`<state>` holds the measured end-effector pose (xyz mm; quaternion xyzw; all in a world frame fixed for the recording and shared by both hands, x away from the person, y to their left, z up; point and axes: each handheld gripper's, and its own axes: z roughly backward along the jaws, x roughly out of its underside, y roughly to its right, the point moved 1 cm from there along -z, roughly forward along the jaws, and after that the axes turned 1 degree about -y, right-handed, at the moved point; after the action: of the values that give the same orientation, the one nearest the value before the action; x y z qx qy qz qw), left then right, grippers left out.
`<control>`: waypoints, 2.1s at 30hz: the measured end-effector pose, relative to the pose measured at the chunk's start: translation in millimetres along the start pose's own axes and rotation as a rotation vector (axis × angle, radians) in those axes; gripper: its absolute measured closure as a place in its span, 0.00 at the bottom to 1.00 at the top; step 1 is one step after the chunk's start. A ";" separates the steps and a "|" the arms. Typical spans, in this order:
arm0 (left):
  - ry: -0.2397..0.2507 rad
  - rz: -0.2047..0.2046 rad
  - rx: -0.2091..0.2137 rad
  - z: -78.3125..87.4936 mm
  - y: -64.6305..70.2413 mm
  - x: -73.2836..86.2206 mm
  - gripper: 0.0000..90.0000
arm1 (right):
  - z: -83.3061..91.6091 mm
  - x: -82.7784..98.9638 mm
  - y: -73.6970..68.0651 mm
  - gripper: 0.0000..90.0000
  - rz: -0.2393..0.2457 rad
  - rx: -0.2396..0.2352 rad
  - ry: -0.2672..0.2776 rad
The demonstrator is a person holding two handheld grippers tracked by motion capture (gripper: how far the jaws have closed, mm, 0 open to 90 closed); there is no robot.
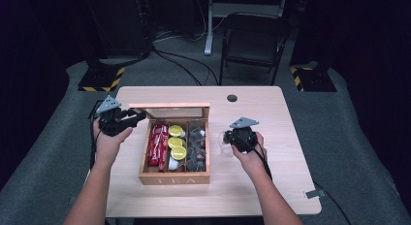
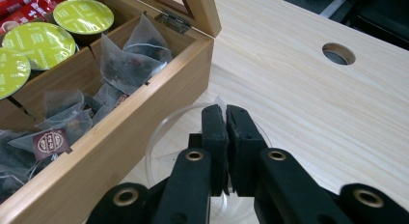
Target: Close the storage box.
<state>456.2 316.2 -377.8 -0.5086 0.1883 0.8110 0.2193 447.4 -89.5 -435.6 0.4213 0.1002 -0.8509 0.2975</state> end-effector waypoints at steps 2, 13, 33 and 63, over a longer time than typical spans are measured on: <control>0.000 0.000 0.000 0.0 0.0 0.1 0.65 | 0.3 0.6 -0.5 0.96 -0.011 0.002 -0.006; 0.000 -0.001 -0.001 -0.1 0.0 0.1 0.65 | 2.4 4.9 1.0 0.84 -0.018 0.004 0.006; -0.017 -0.005 0.000 3.7 4.0 2.5 0.64 | 15.7 0.8 -15.4 0.60 -0.046 -0.036 0.066; -0.022 -0.038 -0.015 19.3 18.8 8.0 0.62 | 21.2 -35.3 -33.5 0.56 -0.006 -0.114 0.165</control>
<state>428.5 312.1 -375.5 -0.5046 0.1702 0.8138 0.2329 430.2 -56.6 -397.7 0.4718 0.1739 -0.8071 0.3094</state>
